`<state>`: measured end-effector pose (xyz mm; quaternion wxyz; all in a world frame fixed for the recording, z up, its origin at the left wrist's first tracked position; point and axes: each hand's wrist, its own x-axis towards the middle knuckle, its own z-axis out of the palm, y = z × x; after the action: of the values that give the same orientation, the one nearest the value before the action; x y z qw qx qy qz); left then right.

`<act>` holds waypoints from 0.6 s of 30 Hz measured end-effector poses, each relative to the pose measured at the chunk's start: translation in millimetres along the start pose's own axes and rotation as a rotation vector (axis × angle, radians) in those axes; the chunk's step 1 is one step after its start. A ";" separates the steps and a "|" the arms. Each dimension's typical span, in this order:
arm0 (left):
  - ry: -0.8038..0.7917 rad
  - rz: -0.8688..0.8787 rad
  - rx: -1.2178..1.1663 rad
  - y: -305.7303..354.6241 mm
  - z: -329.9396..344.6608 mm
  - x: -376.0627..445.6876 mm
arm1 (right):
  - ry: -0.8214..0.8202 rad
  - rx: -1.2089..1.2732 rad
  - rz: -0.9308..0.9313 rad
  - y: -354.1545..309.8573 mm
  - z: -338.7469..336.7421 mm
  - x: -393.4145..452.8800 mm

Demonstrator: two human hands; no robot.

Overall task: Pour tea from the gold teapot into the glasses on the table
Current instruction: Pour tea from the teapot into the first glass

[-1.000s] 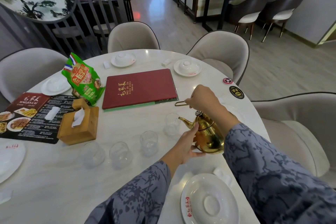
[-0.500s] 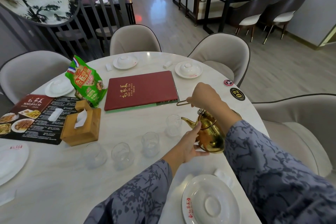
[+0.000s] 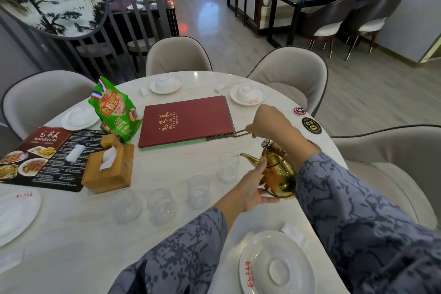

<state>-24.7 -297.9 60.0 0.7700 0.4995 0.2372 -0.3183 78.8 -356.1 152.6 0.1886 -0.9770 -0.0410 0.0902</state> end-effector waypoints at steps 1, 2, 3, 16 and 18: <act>-0.002 0.001 0.001 0.7 0.1 -0.2 | 0.002 -0.001 0.000 -0.2 -0.5 -0.2; -0.004 0.001 0.001 1.5 0.5 -0.8 | 0.003 -0.003 0.000 -0.6 -1.0 -0.3; -0.004 0.001 0.003 2.1 1.1 -1.3 | 0.003 -0.005 0.001 -1.0 -1.9 -0.5; -0.001 -0.001 -0.003 3.3 4.0 -1.5 | -0.010 0.004 0.003 -2.4 -6.6 -1.0; 0.001 -0.005 0.000 2.9 3.5 -0.5 | -0.014 0.009 0.010 -1.7 -5.1 -1.0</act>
<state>-22.8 -300.1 63.5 0.7690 0.4990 0.2391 -0.3200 78.7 -356.5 158.1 0.1922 -0.9757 -0.0372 0.0979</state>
